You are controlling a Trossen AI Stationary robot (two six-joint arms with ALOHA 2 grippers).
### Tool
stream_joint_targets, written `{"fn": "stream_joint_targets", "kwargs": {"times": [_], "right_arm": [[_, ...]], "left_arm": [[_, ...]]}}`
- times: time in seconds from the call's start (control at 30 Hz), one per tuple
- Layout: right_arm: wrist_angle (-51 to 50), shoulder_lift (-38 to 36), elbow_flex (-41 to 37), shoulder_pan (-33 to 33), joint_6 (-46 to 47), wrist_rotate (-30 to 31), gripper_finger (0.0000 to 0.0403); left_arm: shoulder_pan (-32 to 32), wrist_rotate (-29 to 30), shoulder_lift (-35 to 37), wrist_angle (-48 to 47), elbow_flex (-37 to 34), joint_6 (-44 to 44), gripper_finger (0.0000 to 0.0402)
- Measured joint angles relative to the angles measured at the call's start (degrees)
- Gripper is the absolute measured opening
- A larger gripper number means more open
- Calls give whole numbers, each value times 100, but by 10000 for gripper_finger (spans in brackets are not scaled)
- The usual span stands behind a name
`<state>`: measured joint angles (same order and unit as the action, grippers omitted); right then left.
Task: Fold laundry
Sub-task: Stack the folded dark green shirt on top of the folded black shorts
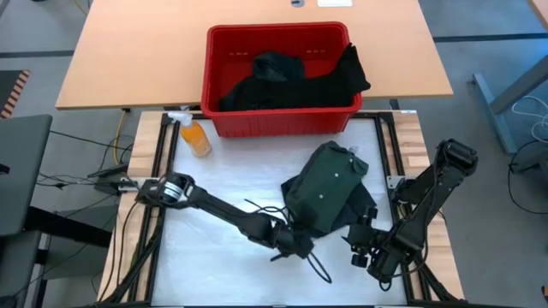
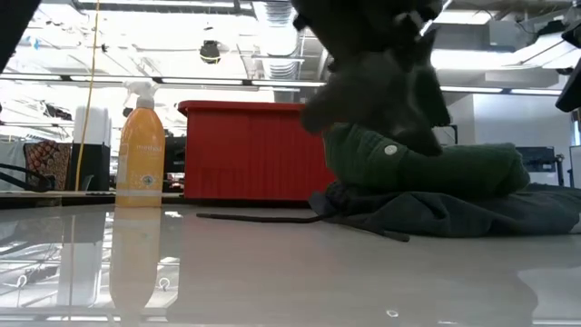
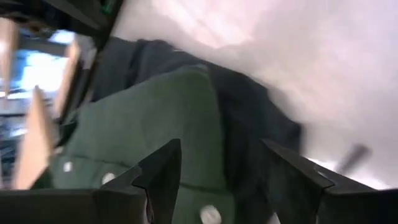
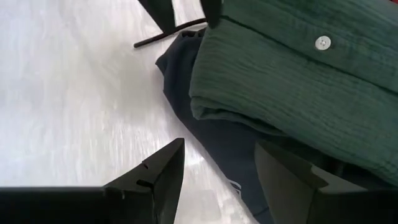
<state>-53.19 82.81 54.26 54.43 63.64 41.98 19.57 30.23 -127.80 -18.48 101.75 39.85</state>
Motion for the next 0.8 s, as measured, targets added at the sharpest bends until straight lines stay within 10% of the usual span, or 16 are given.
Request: {"fn": "stream_joint_targets", "kwargs": {"times": [0.8], "right_arm": [[89, 0, -7, -26, 45, 2, 220]], "left_arm": [[-528, -201, -486, -5, -7, 394, 200]]}}
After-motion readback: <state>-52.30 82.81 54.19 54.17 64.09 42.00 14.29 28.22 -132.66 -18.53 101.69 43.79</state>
